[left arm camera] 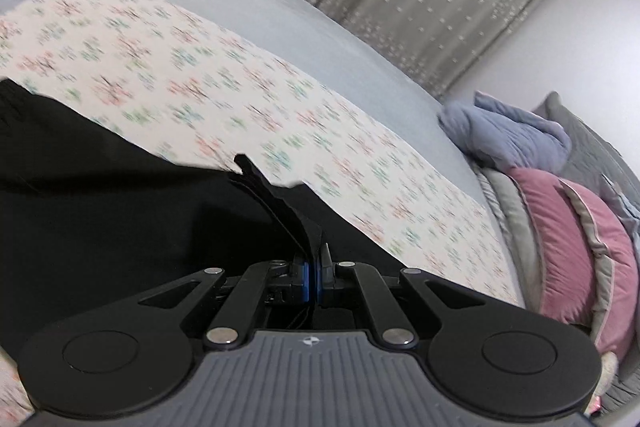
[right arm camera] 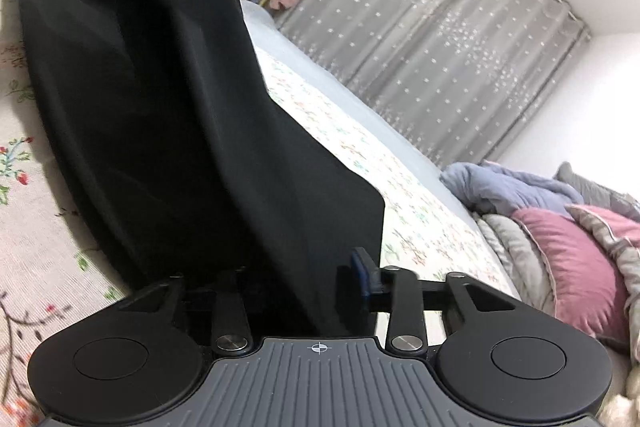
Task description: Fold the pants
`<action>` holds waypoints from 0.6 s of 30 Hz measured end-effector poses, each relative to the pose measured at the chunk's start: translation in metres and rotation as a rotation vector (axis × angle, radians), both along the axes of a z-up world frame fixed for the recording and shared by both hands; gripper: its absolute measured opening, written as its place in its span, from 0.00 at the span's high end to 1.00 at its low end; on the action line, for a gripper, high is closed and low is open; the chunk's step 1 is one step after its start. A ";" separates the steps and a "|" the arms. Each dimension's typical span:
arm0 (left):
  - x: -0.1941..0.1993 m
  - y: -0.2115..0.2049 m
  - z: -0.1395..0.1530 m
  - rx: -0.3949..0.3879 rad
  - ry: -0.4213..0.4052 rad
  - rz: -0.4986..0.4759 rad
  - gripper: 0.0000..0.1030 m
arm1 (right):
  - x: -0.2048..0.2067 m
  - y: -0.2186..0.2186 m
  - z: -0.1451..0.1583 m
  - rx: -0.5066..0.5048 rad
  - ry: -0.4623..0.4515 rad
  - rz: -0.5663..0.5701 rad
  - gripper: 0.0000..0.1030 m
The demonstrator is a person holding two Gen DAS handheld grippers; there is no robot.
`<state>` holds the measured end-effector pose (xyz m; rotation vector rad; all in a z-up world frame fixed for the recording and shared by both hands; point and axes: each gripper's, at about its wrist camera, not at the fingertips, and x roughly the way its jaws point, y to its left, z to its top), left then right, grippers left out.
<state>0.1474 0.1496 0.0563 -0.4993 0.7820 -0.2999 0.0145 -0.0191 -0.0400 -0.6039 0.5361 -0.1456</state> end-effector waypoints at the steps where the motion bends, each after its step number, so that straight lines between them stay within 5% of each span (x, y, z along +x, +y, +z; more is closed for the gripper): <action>1: 0.002 0.007 0.000 0.006 0.002 0.004 0.85 | 0.000 0.003 0.000 -0.007 0.003 0.015 0.91; 4: 0.012 0.028 0.002 0.021 0.021 0.015 0.85 | 0.005 0.012 0.002 -0.029 -0.010 0.054 0.99; 12: 0.024 0.095 0.054 0.203 -0.075 0.059 0.84 | 0.016 0.053 0.011 -0.063 -0.038 0.150 0.99; 14: 0.028 0.107 0.047 0.340 -0.060 0.071 0.82 | 0.021 0.062 0.010 -0.047 -0.009 0.172 0.99; 18: 0.051 0.136 -0.007 0.534 0.097 0.142 0.81 | 0.021 0.076 0.000 -0.047 0.059 0.224 0.99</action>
